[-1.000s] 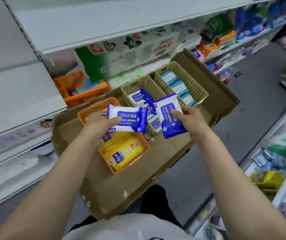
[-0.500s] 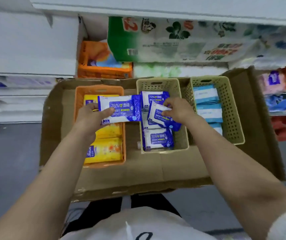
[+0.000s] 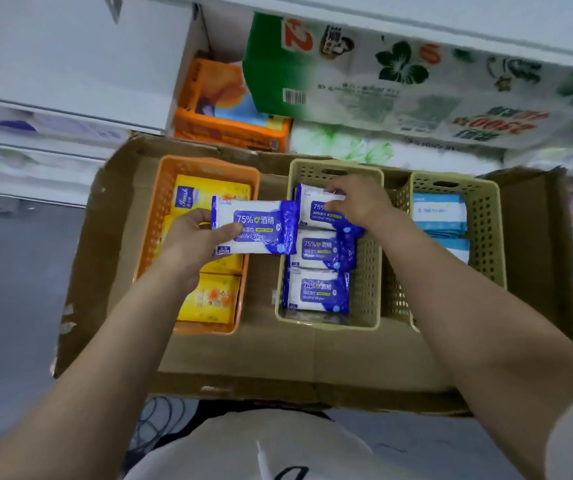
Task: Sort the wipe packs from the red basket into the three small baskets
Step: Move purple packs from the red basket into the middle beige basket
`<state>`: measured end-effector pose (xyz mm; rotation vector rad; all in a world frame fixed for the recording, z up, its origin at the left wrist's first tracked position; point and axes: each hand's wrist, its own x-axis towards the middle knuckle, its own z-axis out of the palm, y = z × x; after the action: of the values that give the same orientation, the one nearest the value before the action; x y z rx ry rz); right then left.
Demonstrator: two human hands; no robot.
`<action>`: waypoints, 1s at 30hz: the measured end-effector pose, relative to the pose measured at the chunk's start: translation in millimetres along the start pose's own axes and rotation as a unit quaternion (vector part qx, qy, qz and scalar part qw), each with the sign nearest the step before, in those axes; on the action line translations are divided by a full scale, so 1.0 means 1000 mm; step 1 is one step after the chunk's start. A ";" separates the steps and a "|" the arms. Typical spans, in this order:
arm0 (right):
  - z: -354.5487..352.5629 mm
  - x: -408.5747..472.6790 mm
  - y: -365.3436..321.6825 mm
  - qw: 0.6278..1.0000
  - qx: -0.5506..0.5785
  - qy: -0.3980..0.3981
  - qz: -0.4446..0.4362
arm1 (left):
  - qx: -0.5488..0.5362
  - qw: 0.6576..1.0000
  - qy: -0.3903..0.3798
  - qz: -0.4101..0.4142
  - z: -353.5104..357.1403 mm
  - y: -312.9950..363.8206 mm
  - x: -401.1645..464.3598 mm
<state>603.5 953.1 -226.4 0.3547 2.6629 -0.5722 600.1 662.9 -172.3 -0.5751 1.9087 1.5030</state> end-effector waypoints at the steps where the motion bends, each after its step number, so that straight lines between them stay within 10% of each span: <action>1: 0.002 0.001 -0.003 0.999 -0.034 0.036 -0.009 | 0.006 1.000 0.003 0.002 0.002 0.000 0.002; 5: 0.019 -0.005 -0.010 0.989 -0.049 0.140 -0.002 | 0.022 1.000 0.008 -0.001 0.010 -0.003 0.005; 16: 0.039 -0.008 -0.002 0.998 0.006 0.052 0.030 | 0.053 0.999 0.008 -0.002 0.016 0.001 0.010; 19: 0.022 -0.014 -0.014 0.977 0.186 0.094 0.040 | 0.072 0.997 -0.012 0.007 0.024 0.001 0.014; 22: -0.003 -0.034 -0.027 0.926 0.367 -0.088 0.001 | 0.074 0.995 -0.058 0.021 0.043 0.003 0.015; 24: -0.008 -0.044 -0.025 0.939 0.303 -0.159 -0.027 | 0.069 0.994 -0.083 0.031 0.059 0.001 0.014; 30: -0.019 -0.051 0.018 0.988 0.126 0.034 0.078 | 0.176 0.977 -0.031 0.119 0.085 -0.018 0.014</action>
<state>648.7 969.2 -194.9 0.6592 2.5995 -0.8620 620.3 741.5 -207.0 -0.1419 2.1870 1.2573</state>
